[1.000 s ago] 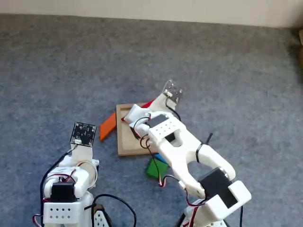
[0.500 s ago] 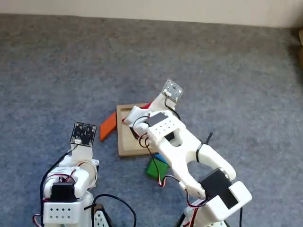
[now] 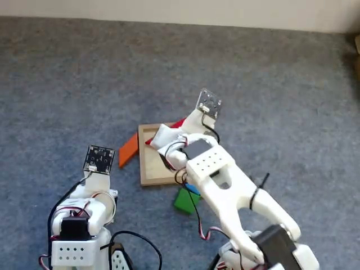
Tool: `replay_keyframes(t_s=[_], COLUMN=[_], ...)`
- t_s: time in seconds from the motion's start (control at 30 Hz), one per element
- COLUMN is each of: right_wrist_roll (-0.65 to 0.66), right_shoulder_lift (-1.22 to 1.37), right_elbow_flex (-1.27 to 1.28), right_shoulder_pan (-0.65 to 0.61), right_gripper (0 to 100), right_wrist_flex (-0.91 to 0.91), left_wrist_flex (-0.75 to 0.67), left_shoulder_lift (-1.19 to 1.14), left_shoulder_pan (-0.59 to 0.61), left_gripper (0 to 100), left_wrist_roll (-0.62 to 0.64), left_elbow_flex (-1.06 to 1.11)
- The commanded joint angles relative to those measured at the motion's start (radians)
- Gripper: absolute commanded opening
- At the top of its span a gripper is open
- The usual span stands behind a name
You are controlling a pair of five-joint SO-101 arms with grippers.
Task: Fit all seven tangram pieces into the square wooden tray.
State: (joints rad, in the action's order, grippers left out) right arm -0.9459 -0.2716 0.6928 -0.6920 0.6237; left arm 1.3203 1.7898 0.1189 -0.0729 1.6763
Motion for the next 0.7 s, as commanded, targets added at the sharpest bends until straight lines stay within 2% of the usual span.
replay_keyframes(t_s=[0.0, 0.2, 0.3, 0.47, 0.67], right_wrist_roll=[0.02, 0.021, 0.051, 0.141, 0.147], right_shoulder_lift=[-0.108, -0.124, -0.124, -0.124, -0.122], right_elbow_flex=[0.008, 0.004, 0.004, 0.007, 0.008], right_shoulder_pan=[-0.002, 0.05, 0.096, 0.142, 0.154], right_gripper=[16.3, 16.3, 15.5, 0.0, 0.4], right_wrist_flex=[0.007, -0.004, -0.067, -0.153, -0.223], left_wrist_flex=[0.006, 0.006, 0.006, 0.006, 0.006], left_shoulder_lift=[0.027, 0.027, 0.027, 0.027, 0.027], left_shoulder_pan=[0.012, 0.012, 0.012, 0.012, 0.012], left_gripper=[1, 1, 1, 1, 1], left_wrist_roll=[0.003, 0.003, 0.003, 0.003, 0.003], left_elbow_flex=[0.021, 0.021, 0.021, 0.021, 0.021])
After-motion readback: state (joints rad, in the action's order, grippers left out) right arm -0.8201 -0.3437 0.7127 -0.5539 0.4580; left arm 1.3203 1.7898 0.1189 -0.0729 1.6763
